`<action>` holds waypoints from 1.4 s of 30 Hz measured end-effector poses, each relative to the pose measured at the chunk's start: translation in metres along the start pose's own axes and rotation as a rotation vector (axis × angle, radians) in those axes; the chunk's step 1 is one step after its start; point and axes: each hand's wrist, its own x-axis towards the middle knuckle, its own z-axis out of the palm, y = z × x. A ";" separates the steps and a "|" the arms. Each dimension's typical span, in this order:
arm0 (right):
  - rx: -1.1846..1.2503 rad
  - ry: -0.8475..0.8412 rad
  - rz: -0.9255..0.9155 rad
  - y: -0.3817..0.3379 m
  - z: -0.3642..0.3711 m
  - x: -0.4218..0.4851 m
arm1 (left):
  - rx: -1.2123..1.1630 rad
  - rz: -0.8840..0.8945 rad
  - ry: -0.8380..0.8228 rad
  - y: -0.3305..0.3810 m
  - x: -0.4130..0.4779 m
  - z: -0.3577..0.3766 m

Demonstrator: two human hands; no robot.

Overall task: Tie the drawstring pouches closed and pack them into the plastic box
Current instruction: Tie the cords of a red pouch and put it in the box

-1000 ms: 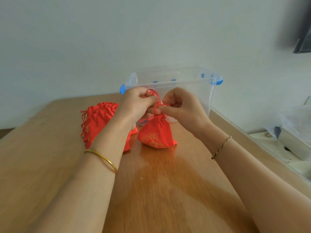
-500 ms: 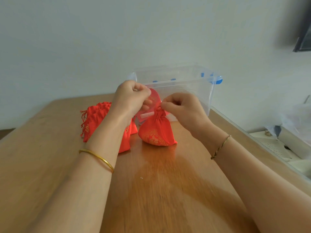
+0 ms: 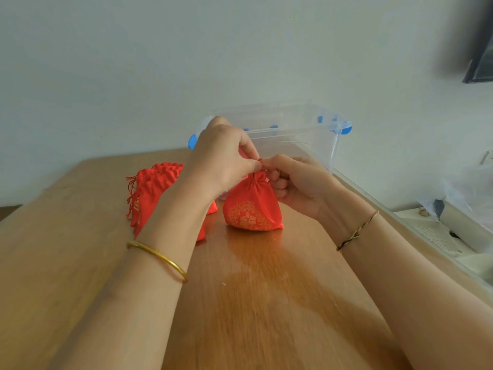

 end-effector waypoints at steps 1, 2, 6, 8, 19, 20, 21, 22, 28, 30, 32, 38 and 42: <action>0.008 -0.013 0.002 0.000 0.000 0.000 | 0.010 0.009 -0.003 0.000 0.000 0.000; 0.015 -0.025 -0.003 0.000 -0.001 0.000 | 0.013 0.020 -0.004 -0.001 0.000 0.000; 0.001 -0.079 -0.060 -0.001 -0.002 0.000 | 0.005 0.066 0.022 -0.003 0.001 0.002; -0.047 -0.081 -0.102 -0.003 -0.003 0.000 | 0.006 0.066 0.063 -0.004 0.003 0.002; -0.502 0.047 -0.107 0.006 -0.007 -0.007 | -0.156 -0.122 0.002 -0.020 0.005 0.003; -0.550 0.017 -0.119 0.009 -0.004 -0.010 | -0.220 -0.171 -0.014 -0.021 0.006 0.001; -0.608 0.008 -0.144 0.013 0.000 -0.013 | -0.293 -0.218 -0.032 -0.022 0.006 -0.001; -0.673 0.032 -0.184 0.018 0.004 -0.015 | -0.371 -0.254 -0.048 -0.022 0.006 -0.003; -0.935 0.237 -0.425 0.005 0.018 0.004 | -0.507 -0.289 0.067 -0.040 0.011 -0.019; -0.800 0.187 -0.402 -0.020 0.026 0.012 | -0.377 -0.279 0.183 -0.059 0.016 -0.028; -0.666 0.185 -0.396 -0.047 0.034 0.027 | -0.178 -0.315 0.223 -0.085 0.021 -0.031; -0.820 0.410 -0.312 -0.094 0.045 0.111 | 0.217 -0.455 -0.060 -0.147 0.017 -0.014; -0.921 0.211 -0.047 -0.081 0.056 0.138 | 0.153 -0.410 -0.102 -0.164 0.014 -0.004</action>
